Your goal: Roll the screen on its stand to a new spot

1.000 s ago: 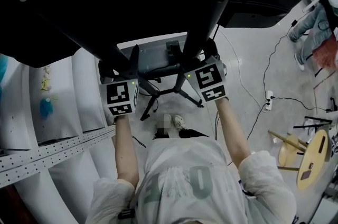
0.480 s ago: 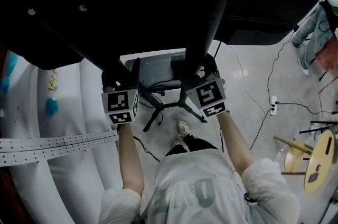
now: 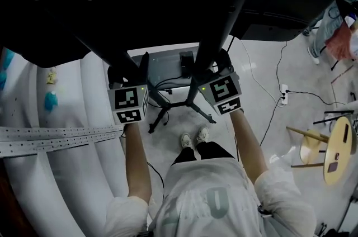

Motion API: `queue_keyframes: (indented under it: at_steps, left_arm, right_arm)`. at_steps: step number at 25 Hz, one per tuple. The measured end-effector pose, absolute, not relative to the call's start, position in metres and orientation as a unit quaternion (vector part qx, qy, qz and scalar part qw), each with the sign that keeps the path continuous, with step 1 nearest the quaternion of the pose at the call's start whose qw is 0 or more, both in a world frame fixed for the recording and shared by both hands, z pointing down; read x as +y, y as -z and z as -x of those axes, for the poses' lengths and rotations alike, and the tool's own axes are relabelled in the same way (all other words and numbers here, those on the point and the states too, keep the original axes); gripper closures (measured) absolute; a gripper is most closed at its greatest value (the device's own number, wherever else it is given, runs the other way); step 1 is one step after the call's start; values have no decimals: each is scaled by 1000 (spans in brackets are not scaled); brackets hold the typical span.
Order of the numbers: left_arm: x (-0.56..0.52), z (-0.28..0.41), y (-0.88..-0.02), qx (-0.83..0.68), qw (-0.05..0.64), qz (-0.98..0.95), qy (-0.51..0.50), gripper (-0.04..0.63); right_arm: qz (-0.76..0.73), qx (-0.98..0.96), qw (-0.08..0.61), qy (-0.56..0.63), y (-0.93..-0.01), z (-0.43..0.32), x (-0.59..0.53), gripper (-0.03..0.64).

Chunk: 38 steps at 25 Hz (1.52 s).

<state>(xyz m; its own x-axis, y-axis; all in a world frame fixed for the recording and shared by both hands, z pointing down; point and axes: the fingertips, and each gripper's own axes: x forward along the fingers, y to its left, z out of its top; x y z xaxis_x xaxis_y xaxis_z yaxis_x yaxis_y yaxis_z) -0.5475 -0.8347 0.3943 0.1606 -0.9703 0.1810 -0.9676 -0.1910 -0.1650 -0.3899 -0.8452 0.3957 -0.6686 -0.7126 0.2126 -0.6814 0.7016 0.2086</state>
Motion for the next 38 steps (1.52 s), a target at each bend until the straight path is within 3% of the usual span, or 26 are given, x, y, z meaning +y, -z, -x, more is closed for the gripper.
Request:
queue_keyframes:
  at_steps: [29,38]
  left_arm:
    - [-592,387,-357,695,-10,715,79,360]
    - [-553,367,-357,681,-10,728,76,360]
  right_arm:
    - [-303,-942,136,53,-369,232,-629,342]
    - [-323,-935,140,47,-371,211,-590,342]
